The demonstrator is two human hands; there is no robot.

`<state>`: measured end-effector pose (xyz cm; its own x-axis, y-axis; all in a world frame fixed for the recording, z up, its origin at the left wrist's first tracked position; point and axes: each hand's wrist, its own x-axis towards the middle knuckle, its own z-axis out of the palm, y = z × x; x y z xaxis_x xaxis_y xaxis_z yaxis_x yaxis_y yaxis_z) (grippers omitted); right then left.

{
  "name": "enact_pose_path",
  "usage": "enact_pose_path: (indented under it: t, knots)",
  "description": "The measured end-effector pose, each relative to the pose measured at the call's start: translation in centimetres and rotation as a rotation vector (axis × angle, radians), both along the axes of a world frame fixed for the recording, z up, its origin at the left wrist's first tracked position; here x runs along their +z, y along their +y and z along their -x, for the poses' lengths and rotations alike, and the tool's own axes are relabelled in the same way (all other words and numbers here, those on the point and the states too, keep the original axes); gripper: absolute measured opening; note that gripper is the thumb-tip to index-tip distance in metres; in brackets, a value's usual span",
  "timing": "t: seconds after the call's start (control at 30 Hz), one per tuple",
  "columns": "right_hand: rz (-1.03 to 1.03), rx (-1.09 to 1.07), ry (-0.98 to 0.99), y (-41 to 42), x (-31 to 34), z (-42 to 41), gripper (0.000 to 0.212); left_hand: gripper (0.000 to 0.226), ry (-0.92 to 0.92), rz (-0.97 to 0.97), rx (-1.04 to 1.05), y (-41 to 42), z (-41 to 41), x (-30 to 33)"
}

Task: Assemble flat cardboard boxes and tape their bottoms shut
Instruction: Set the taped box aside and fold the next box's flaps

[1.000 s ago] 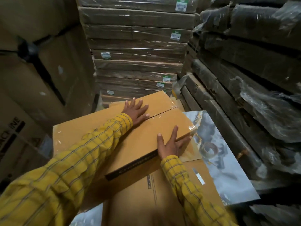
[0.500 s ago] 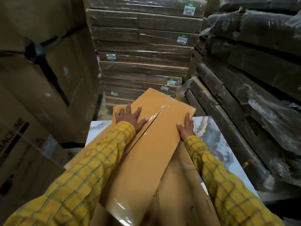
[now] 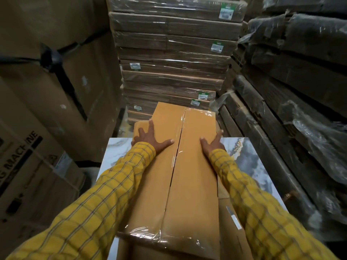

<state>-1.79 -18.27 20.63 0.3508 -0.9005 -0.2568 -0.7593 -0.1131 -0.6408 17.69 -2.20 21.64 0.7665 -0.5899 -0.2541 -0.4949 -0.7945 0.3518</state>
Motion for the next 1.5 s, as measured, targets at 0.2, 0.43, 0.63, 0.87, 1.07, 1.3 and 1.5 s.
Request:
enact_pose_path:
  t: [0.2, 0.43, 0.63, 0.87, 1.07, 1.3, 1.5]
  knots:
    - [-0.137, -0.081, -0.005, 1.0, 1.1, 0.9, 0.115, 0.146, 0.149, 0.045, 0.125, -0.3, 0.2, 2.5]
    - [0.055, -0.063, -0.284, -2.1, 10.7, -1.0, 0.096, 0.148, 0.018, 0.331, 0.152, -2.1, -0.3, 11.6]
    - [0.287, -0.027, -0.587, -4.6, 21.6, -2.8, 0.103, 0.126, -0.064, 0.777, 0.143, -3.7, -0.3, 21.8]
    - [0.322, 0.14, -0.779, -5.1, 23.0, -2.1, 0.105, 0.134, 0.012, 1.037, 0.146, -3.9, 0.7, 23.7]
    - [0.145, 0.15, -0.699, -4.3, 16.3, -0.7, 0.111, 0.14, 0.069, 0.976, 0.119, -2.9, 1.4, 17.0]
    - [0.056, 0.046, -0.6, -1.7, 7.4, 2.2, 0.122, 0.139, 0.171, 0.838, 0.127, -1.0, 3.6, 9.2]
    - [0.036, 0.066, -0.624, -2.7, 6.9, 2.9, 0.131, 0.136, 0.205, 0.843, 0.073, -0.2, 4.1, 9.7]
